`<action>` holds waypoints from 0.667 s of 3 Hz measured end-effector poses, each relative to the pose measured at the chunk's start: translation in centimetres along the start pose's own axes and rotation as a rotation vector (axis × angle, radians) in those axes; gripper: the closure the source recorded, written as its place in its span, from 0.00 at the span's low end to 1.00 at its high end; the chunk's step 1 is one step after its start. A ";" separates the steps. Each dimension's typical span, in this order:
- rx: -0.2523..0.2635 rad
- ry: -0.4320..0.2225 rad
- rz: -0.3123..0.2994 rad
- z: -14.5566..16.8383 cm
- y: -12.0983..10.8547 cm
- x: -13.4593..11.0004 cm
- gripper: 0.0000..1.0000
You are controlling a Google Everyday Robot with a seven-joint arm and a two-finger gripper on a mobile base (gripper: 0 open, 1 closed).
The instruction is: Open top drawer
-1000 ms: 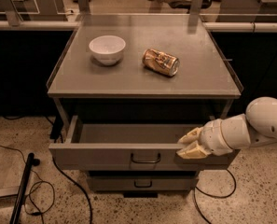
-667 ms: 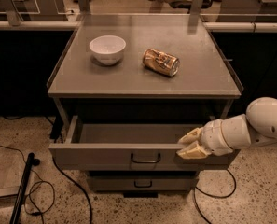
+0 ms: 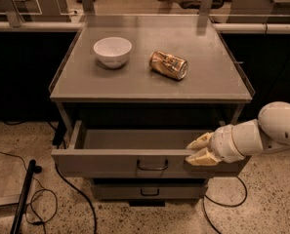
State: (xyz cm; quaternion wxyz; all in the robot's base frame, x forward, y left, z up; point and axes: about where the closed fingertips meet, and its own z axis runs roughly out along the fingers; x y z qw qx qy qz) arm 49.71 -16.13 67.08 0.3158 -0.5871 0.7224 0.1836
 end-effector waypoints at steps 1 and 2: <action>0.000 0.000 0.000 0.0 0.0 0.0 0.76; 0.000 0.000 0.000 0.0 0.0 0.0 0.98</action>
Offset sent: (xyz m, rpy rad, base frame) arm 0.0000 0.0000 0.0000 0.0000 0.0000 0.0001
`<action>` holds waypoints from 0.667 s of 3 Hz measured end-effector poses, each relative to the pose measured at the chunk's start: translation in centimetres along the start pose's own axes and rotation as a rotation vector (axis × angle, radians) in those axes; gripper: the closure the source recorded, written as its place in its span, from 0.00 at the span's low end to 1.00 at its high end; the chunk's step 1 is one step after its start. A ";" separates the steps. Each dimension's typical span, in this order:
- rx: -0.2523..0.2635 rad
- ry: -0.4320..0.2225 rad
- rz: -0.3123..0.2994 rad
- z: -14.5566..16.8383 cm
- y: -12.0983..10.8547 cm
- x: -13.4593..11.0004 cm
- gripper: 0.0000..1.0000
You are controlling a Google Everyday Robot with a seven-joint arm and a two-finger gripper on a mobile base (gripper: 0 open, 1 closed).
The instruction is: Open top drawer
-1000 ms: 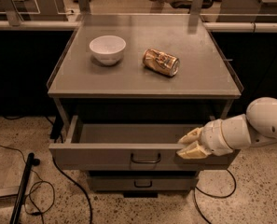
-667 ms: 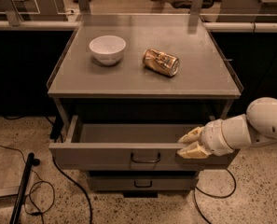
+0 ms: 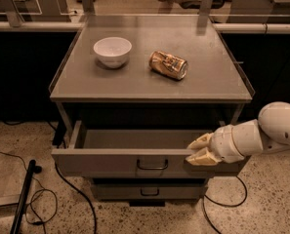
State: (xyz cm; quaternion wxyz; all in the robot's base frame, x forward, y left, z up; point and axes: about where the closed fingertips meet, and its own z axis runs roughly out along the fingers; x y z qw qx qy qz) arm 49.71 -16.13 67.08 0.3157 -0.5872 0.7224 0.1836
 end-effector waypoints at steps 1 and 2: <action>0.008 0.002 -0.003 -0.6 1.5 0.6 1.00; 0.008 0.002 -0.003 -0.7 1.5 0.4 1.00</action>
Offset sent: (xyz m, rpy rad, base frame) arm -0.1624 -0.0663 -0.0009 0.0017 -0.0382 -0.1554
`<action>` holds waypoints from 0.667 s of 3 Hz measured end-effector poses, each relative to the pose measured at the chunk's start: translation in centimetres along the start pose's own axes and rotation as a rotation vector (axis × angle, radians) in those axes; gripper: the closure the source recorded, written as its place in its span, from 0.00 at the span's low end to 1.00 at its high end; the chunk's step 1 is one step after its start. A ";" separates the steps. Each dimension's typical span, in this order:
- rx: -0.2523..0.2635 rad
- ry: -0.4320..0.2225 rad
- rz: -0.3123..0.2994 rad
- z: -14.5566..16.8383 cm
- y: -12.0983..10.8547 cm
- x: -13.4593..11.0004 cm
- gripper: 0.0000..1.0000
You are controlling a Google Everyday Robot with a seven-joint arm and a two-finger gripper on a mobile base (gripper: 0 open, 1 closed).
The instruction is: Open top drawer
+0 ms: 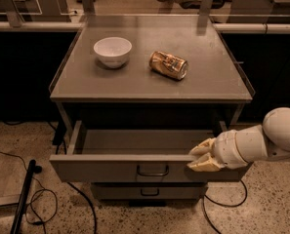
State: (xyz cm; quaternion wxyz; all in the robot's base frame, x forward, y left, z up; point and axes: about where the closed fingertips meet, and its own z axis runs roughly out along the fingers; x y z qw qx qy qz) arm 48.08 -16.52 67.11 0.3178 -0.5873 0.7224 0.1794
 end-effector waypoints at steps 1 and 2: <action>0.010 0.000 0.008 -0.3 1.1 0.2 1.00; 0.012 0.000 0.010 -0.5 1.4 0.3 1.00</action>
Offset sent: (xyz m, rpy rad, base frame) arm -0.2229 -0.0669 -0.0152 -0.0076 -0.0002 -0.1950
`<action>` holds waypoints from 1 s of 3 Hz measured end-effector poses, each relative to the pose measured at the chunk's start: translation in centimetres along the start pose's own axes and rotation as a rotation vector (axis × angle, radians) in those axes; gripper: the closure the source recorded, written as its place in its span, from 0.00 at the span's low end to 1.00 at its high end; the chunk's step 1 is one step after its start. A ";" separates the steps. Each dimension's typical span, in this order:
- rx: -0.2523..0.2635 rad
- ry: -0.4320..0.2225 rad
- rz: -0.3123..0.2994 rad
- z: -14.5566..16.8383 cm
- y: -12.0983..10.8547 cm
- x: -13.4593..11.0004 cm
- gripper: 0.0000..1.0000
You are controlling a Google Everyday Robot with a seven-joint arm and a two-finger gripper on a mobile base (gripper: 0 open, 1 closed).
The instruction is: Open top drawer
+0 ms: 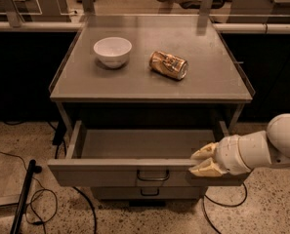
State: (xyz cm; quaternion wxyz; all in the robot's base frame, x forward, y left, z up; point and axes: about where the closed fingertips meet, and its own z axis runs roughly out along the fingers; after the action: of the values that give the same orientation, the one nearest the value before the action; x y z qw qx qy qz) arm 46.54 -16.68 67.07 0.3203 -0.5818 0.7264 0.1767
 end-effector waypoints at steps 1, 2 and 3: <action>0.000 0.000 0.000 0.0 0.0 0.0 0.80; 0.000 0.000 0.000 0.0 0.0 0.0 0.57; 0.000 0.000 0.000 0.0 0.0 0.0 0.25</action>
Offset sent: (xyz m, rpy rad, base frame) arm 0.0000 0.0000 0.0000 0.0000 0.0000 0.0000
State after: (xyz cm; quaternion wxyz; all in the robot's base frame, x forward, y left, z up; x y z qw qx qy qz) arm 46.54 -16.67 67.07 0.3202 -0.5819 0.7264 0.1768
